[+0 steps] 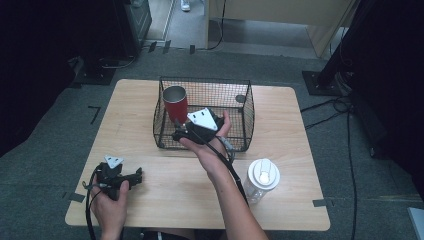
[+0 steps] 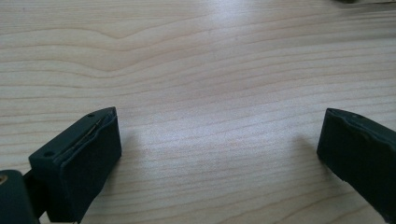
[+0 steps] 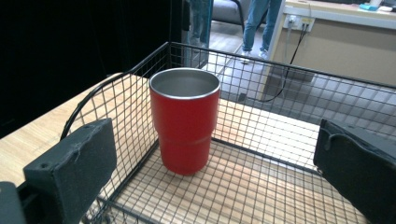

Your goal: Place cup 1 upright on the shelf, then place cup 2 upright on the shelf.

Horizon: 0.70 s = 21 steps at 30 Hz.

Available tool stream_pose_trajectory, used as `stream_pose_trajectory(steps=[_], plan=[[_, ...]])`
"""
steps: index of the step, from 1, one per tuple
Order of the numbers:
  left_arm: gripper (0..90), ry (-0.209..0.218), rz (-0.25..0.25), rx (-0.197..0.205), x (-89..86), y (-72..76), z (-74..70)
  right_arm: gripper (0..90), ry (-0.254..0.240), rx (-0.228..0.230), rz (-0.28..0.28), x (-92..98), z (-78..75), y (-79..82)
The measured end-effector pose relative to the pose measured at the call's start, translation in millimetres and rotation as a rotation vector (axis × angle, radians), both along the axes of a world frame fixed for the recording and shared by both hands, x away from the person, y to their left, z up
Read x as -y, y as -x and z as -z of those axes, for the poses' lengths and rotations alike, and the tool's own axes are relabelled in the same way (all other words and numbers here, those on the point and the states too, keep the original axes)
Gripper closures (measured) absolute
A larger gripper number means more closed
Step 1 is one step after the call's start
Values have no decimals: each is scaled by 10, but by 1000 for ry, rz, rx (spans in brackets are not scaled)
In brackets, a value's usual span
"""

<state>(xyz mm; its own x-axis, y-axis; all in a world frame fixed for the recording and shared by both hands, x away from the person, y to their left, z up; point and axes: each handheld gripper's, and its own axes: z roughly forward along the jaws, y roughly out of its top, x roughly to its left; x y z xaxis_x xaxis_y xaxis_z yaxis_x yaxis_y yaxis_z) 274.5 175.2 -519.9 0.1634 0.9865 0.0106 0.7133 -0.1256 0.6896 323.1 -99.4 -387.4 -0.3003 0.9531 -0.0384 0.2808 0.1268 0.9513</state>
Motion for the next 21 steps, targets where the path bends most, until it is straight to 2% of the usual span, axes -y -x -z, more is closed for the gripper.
stream_pose_trajectory(steps=[4,14,16,21], plan=[[4,0,0,2,1,0,2,0,26,13,8,37,50,132],[4,0,-1,0,1,0,0,0,22,-2,8,125,184,412],[4,1,-1,1,1,0,1,0,16,-8,7,146,187,452],[4,0,0,1,0,0,1,0,7,12,11,217,104,541]])
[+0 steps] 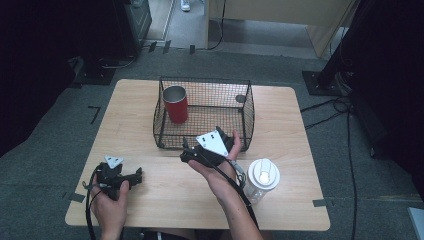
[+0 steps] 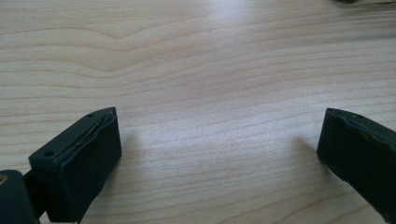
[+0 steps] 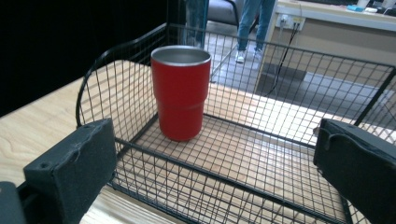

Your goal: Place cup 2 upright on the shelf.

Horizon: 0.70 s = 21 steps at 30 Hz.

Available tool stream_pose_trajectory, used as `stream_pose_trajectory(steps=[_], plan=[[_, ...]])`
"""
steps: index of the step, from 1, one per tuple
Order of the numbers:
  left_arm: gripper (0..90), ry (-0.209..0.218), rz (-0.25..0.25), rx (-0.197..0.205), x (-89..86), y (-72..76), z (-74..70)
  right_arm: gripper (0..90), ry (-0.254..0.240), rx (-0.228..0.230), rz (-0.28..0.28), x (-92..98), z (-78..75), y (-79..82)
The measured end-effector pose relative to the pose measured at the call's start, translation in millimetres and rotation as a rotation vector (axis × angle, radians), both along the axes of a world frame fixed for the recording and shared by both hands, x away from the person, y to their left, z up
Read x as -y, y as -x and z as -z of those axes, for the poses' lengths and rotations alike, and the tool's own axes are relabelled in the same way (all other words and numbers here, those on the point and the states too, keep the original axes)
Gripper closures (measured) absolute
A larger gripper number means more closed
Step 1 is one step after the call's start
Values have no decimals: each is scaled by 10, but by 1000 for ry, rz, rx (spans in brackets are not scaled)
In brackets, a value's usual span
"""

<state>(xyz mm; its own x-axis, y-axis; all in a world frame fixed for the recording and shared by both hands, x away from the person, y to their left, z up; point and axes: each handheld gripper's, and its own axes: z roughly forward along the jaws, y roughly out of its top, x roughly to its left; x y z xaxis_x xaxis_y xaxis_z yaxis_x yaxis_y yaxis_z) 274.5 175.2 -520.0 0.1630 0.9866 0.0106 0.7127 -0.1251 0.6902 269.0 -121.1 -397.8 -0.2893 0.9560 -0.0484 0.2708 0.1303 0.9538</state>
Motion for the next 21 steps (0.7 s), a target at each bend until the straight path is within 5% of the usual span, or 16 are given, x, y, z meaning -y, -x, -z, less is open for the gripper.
stream_pose_trajectory(steps=[8,21], plan=[[4,-1,0,0,0,0,1,0,-15,12,-13,60,-62,210],[4,-1,0,0,0,0,0,0,4,-1,-35,-8,198,618]])
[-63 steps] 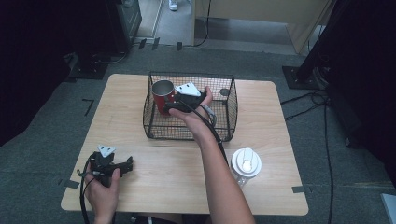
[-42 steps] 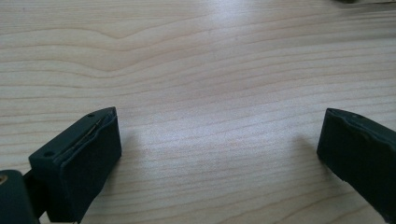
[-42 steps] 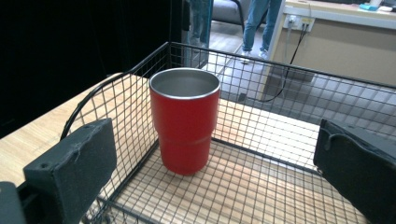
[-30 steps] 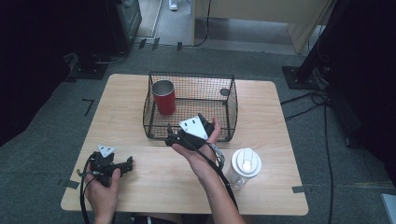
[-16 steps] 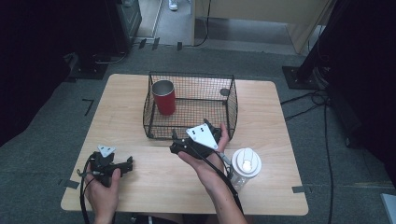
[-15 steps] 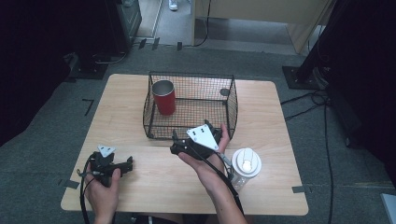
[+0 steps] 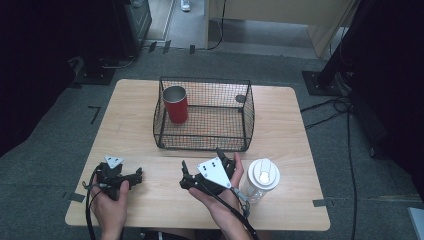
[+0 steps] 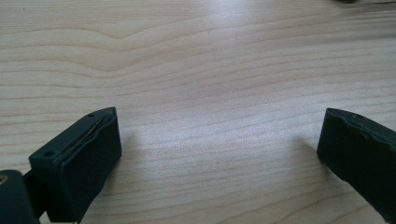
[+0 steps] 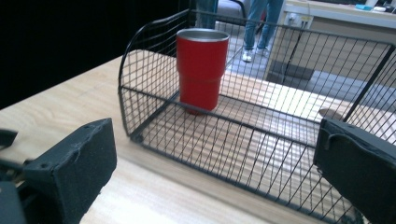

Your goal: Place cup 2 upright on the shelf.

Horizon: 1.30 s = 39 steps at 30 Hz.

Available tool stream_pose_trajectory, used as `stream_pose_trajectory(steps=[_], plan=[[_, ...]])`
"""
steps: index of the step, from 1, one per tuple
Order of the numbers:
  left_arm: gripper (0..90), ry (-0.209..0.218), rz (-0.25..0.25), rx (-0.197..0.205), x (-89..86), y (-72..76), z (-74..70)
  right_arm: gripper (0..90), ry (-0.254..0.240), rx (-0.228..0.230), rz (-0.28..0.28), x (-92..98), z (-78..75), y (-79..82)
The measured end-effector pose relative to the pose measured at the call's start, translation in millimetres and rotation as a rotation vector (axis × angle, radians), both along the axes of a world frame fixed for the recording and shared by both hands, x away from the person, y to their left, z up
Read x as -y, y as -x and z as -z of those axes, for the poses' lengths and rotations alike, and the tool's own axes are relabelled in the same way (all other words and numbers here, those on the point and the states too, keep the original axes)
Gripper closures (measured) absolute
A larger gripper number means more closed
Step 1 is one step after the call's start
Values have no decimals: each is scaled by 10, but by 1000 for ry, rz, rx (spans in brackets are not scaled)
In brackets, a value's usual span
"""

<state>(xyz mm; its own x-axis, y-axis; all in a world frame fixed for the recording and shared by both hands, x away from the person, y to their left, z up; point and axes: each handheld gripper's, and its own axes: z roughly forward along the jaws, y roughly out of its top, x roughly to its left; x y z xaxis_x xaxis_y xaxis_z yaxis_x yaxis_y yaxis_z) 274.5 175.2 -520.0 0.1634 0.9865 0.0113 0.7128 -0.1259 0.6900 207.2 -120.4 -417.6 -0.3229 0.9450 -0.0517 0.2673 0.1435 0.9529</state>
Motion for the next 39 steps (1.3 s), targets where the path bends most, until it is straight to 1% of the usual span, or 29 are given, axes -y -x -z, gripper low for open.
stream_pose_trajectory(steps=[3,6,10,13,16,22,24,25,27,33,37,39], plan=[[4,0,0,0,0,0,0,0,-3,-7,-9,-7,45,61],[5,0,0,0,0,0,0,0,3,1,-8,-10,52,111],[4,0,0,0,0,0,0,0,-3,-1,-10,16,24,177],[4,0,0,0,0,0,0,0,1,-14,-11,61,-21,201],[5,-1,1,-1,-1,0,0,0,8,-5,-1,122,-85,202],[4,0,0,0,0,0,0,0,-6,21,32,275,-192,214],[4,0,0,0,0,0,0,0,-12,26,39,326,-235,239],[4,0,0,0,0,0,0,0,-10,35,40,352,-256,248],[4,-1,0,-1,0,0,0,0,-4,38,51,403,-297,272],[4,-1,1,-1,-1,0,0,0,-15,64,75,573,-412,359],[4,0,0,0,0,0,0,0,-8,76,86,686,-440,400],[4,0,0,0,0,0,0,0,7,79,89,733,-431,416]])
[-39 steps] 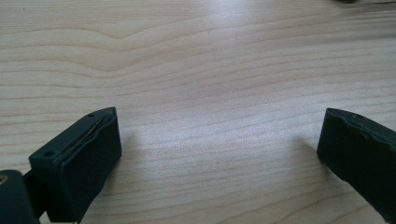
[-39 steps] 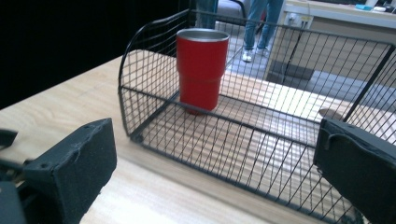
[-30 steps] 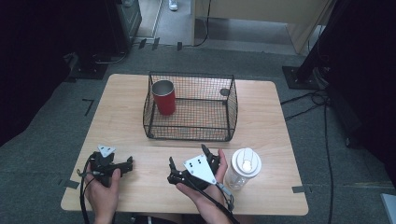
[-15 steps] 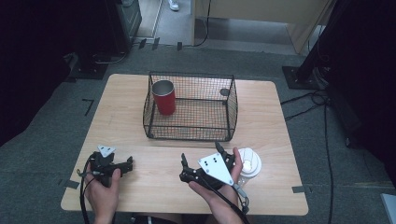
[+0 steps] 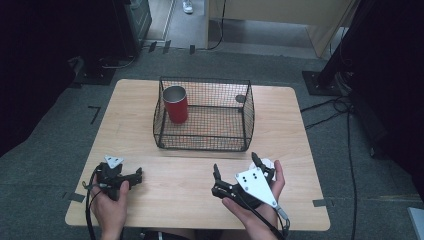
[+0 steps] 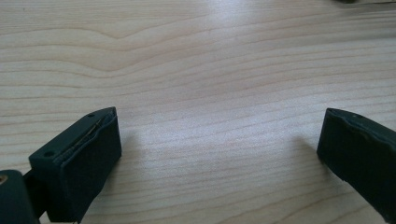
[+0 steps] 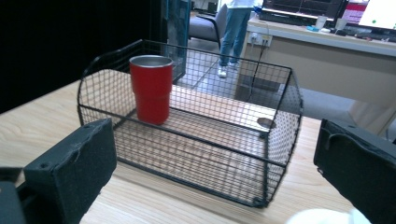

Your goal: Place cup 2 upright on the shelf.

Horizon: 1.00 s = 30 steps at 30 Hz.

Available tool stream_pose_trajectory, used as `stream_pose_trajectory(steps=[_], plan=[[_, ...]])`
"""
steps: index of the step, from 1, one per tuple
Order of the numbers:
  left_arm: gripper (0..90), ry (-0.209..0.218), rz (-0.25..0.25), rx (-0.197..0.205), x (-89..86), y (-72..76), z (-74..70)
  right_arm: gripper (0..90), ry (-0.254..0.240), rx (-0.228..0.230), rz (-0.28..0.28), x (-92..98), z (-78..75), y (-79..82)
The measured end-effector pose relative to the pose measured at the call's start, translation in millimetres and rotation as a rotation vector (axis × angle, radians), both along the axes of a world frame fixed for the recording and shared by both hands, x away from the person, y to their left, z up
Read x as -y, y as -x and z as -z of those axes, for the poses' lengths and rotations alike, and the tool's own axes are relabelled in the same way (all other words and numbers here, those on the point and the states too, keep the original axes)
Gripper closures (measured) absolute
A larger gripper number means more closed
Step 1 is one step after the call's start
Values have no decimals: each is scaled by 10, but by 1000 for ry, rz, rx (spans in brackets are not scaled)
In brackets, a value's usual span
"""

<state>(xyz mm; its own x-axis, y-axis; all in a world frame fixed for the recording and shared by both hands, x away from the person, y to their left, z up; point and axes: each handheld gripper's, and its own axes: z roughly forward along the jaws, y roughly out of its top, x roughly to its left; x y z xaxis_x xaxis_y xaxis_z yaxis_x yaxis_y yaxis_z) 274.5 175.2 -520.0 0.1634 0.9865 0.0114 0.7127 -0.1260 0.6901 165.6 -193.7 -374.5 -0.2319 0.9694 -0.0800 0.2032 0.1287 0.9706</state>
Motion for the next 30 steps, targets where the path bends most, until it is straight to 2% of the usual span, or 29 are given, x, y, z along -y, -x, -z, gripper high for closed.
stream_pose_trajectory(steps=[17,22,30], plan=[[4,0,-1,1,0,0,0,0,4,-1,97,410,84,107],[4,-1,0,0,0,0,0,0,6,-18,99,478,113,144],[4,-1,0,0,-1,0,0,0,-8,-47,123,560,253,169]])
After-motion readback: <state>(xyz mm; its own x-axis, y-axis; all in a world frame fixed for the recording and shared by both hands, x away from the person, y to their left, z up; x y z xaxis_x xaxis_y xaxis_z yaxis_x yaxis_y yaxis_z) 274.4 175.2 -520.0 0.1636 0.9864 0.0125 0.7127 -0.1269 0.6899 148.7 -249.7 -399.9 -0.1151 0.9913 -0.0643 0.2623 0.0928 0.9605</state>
